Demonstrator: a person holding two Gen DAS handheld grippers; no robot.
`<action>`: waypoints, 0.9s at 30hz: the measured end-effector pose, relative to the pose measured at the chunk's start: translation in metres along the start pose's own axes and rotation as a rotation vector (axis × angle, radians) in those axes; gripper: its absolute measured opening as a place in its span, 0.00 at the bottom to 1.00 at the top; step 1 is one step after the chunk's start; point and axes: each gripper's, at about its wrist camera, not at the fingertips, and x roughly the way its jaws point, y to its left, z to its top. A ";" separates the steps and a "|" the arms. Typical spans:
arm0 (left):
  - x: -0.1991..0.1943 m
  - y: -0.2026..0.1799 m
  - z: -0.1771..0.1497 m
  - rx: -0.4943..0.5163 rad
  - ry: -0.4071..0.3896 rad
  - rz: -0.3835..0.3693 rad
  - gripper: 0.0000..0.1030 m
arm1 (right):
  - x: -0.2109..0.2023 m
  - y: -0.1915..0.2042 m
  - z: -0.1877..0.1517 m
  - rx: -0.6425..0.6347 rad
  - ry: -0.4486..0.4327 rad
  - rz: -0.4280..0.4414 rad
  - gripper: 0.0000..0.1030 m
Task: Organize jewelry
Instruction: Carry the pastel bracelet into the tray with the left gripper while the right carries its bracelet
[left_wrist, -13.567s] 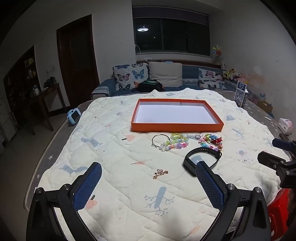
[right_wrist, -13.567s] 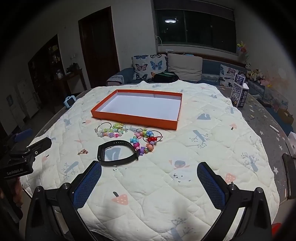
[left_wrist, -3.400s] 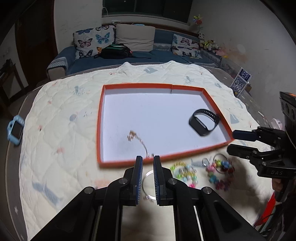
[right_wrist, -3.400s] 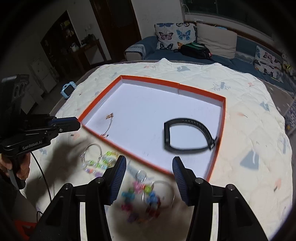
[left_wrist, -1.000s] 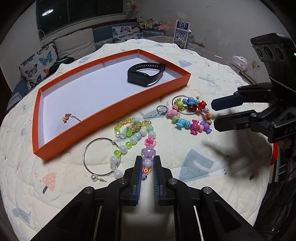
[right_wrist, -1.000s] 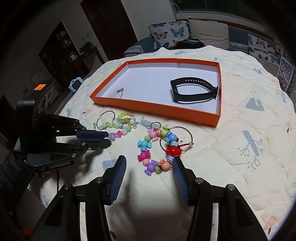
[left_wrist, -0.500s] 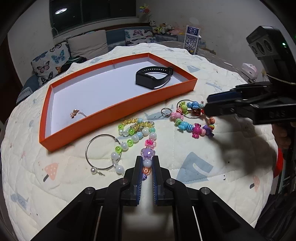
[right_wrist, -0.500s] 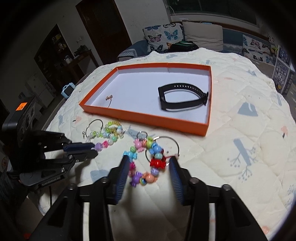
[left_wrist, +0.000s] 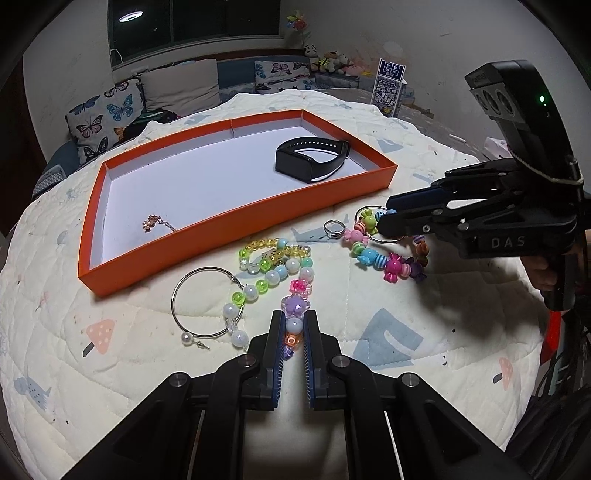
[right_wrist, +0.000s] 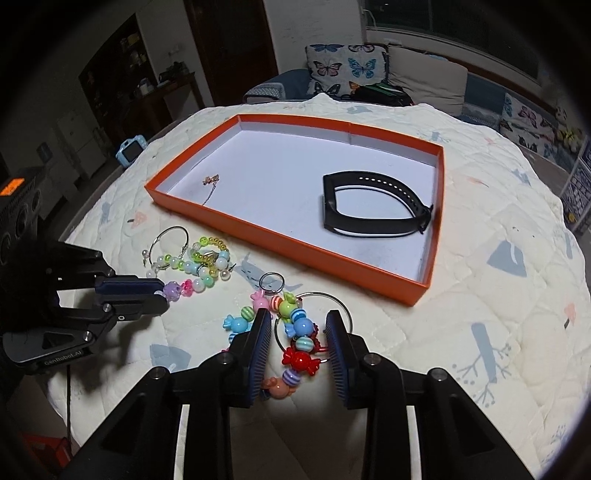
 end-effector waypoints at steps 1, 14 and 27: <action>0.000 0.000 0.000 -0.002 -0.001 0.000 0.09 | 0.002 0.001 0.000 -0.006 0.005 -0.004 0.27; -0.023 0.005 0.003 -0.051 -0.065 -0.005 0.09 | -0.018 0.007 0.000 0.001 -0.047 -0.006 0.18; -0.080 0.003 0.030 -0.048 -0.183 0.018 0.09 | -0.054 0.017 0.013 -0.030 -0.128 -0.012 0.18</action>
